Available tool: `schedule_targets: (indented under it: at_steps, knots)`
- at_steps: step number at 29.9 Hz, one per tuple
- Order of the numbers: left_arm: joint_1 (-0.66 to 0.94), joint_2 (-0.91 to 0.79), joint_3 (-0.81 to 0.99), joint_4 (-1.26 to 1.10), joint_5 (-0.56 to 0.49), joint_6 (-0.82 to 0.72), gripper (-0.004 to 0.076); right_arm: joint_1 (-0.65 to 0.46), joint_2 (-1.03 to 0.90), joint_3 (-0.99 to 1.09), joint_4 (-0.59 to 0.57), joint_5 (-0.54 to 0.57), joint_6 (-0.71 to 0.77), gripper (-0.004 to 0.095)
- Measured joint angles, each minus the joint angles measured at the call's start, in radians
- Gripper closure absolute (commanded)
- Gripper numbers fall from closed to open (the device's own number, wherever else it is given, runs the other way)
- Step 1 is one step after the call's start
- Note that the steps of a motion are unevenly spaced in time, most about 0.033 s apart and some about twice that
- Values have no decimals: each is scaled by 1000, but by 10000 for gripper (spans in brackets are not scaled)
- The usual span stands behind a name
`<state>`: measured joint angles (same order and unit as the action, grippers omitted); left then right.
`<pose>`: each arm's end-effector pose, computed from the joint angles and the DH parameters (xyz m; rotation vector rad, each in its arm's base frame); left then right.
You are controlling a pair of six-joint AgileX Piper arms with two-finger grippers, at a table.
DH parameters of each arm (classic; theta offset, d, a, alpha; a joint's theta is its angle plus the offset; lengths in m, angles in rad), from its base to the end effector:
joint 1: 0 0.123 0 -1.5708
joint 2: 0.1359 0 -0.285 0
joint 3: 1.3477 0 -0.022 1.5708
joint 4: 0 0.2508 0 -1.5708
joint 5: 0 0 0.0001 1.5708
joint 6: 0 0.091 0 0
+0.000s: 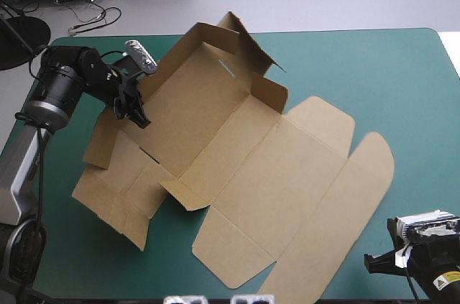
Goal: Fold the box
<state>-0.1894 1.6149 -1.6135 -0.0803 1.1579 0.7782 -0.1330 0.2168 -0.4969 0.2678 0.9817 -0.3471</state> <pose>0.3350 -0.0710 0.3671 1.2121 2.3452 0.0917 0.0344 0.0156 0.2820 -0.1940 2.1434 0.0500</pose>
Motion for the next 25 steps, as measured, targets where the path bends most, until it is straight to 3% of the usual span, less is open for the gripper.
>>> schedule_targets:
  at_steps: [13, 20, 25]
  knots:
    - [-275, 18, 0, 185, -332, 198, 734, 0, 0, 0, 0, 1, 0, 843]
    - [-471, 43, 0, 353, -350, 182, 734, 0, 0, 0, 0, -19, 0, 843]
    - [-592, 43, 0, 536, -361, -4, 734, 0, 2, -4, 0, -69, 41, 843]
